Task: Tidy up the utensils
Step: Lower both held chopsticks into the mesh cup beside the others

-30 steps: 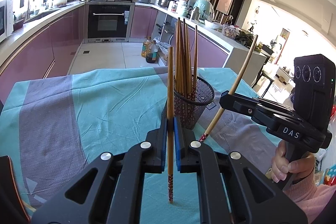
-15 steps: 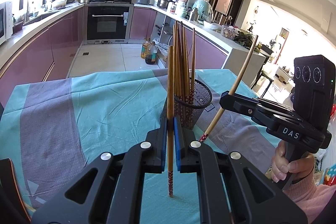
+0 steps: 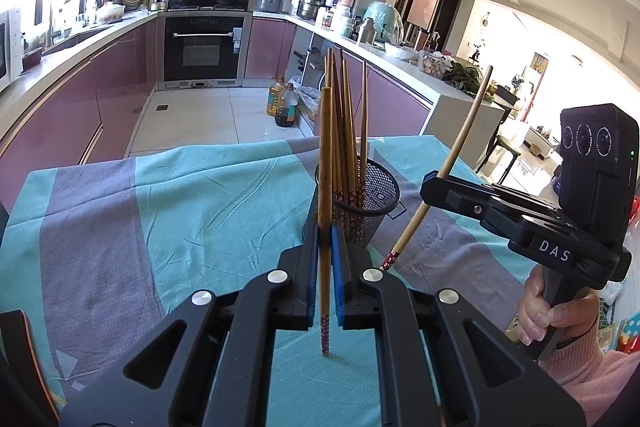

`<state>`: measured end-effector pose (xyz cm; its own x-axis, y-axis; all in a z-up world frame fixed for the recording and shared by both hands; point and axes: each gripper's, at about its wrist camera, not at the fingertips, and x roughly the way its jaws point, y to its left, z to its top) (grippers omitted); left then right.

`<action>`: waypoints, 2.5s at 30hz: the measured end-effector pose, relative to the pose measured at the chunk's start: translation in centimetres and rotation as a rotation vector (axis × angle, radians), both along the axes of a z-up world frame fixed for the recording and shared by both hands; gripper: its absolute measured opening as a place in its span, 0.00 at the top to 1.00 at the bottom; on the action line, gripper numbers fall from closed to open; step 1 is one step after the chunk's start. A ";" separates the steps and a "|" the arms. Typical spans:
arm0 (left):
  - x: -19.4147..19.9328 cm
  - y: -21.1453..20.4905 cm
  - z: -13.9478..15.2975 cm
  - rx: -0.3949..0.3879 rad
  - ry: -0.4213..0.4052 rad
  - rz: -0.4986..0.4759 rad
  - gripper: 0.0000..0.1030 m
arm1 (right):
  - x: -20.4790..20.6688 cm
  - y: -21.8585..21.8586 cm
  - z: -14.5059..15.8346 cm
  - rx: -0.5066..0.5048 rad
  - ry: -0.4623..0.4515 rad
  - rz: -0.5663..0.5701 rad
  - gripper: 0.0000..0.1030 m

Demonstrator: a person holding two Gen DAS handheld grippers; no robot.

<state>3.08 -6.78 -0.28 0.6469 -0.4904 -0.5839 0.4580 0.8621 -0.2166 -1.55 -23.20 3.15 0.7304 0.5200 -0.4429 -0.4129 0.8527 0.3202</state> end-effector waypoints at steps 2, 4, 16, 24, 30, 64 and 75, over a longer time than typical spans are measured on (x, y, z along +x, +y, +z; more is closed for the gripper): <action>0.1 0.2 0.1 -0.003 -0.003 0.000 0.93 | 0.0 0.0 0.2 -0.003 -0.006 -0.001 0.94; 0.1 0.3 0.2 -0.005 -0.006 0.000 0.93 | 0.1 -0.1 0.4 -0.005 -0.011 -0.003 0.94; 0.4 0.2 0.9 -0.015 -0.017 -0.011 0.93 | 0.3 -0.6 1.0 -0.012 -0.031 -0.011 0.94; 0.3 -0.1 1.5 -0.007 -0.030 -0.018 0.93 | 0.5 -0.8 1.6 -0.012 -0.043 -0.013 0.94; 0.4 -0.3 1.9 -0.007 -0.042 -0.024 0.93 | 0.6 -1.0 1.9 -0.012 -0.052 -0.015 0.94; -0.9 0.7 7.3 -0.078 -0.202 -0.067 0.93 | 1.5 -2.0 4.9 -0.040 -0.149 -0.046 0.94; -1.4 0.3 8.8 -0.093 -0.251 -0.064 0.93 | 2.2 -2.1 5.5 -0.042 -0.164 -0.053 0.94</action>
